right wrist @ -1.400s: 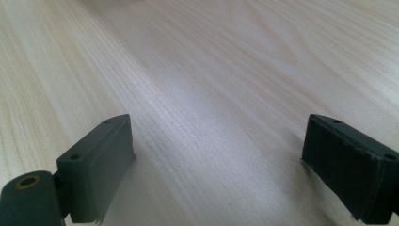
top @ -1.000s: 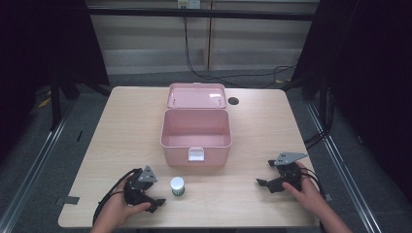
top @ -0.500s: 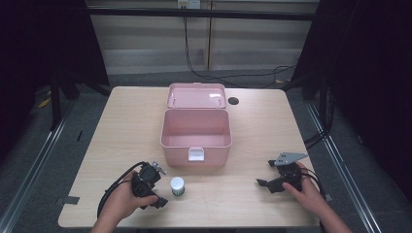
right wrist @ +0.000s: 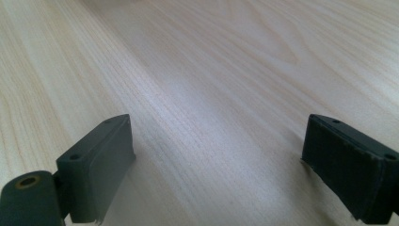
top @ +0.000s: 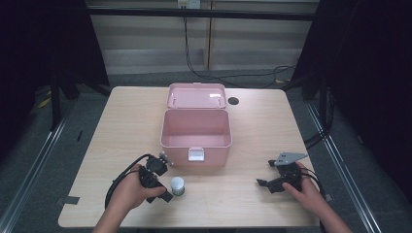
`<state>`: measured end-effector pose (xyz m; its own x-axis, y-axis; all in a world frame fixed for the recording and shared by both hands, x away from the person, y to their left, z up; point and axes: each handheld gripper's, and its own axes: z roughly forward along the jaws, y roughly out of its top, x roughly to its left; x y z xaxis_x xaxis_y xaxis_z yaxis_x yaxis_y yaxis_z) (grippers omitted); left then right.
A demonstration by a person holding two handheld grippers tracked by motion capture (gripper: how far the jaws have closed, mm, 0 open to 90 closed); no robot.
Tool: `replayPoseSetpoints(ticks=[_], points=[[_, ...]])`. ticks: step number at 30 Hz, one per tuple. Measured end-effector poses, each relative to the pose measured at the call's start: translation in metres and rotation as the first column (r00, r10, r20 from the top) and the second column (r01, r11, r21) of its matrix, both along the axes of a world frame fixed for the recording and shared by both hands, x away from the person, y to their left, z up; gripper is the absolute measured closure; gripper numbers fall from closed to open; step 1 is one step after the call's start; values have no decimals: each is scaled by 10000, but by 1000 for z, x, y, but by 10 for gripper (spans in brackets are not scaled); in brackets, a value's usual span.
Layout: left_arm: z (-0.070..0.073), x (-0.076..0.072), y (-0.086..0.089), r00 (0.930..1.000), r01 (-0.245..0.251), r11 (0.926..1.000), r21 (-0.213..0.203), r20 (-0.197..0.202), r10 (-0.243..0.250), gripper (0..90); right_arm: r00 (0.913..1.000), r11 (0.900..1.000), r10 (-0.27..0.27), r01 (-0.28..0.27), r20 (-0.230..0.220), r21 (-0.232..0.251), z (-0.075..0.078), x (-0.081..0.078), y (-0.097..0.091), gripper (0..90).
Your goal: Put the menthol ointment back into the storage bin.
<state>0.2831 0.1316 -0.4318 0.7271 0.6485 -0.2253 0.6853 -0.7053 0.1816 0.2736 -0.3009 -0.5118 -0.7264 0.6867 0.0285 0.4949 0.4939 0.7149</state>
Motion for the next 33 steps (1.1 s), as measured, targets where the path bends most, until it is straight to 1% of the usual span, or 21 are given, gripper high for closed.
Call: replayPoseSetpoints(ticks=[1,3,9,10,11,12,18,22,25,26,28,29,30,31,33], points=[[0,0,-1,10000,-59,9999,-81,-33,59,308,10000,10000,0,0,0,1,0,0,0,89],[1,2,-3,10000,-61,10000,21,-77,61,313,10000,10000,1,-1,0,0,0,0,0,89],[3,5,-10,9998,-92,9999,92,-147,93,328,10000,10000,2,-2,-2,0,0,0,0,89],[3,6,-11,9998,-7,9999,128,-178,9,330,10000,10000,1,-1,-1,-1,0,0,0,89],[3,6,-12,9999,-69,9999,128,-137,71,331,10000,10000,3,-3,-3,-1,0,0,0,89],[3,7,-13,9999,0,9999,138,-161,2,336,10000,10000,-3,3,-5,-2,0,0,0,89],[5,10,-21,9999,14,9998,183,-139,-11,349,10000,10000,-3,3,-2,0,0,0,0,89],[7,14,-26,9999,111,9996,253,-44,-110,355,10000,10000,0,0,-4,0,0,0,0,88],[7,16,-30,10000,59,9997,255,-1,-59,357,10000,10000,-3,3,-6,-2,0,0,0,89],[7,17,-31,10000,85,9995,301,-54,-84,361,10000,10000,-2,2,-5,-2,0,0,0,89],[5,18,-34,10000,79,9995,315,1,-79,364,10000,10000,-1,1,-3,1,0,0,0,89],[5,19,-35,9999,134,9993,350,-82,-131,367,10000,10000,-6,6,-7,0,0,0,0,89],[4,19,-36,10000,74,9994,345,-41,-72,369,10000,10000,0,0,-3,0,0,0,0,89],[4,20,-37,9999,135,9991,403,-68,-132,371,10000,10000,0,0,-1,0,0,0,0,88],[3,21,-40,9998,160,9990,427,-82,-156,389,10000,10000,0,0,-1,0,0,0,0,89]])
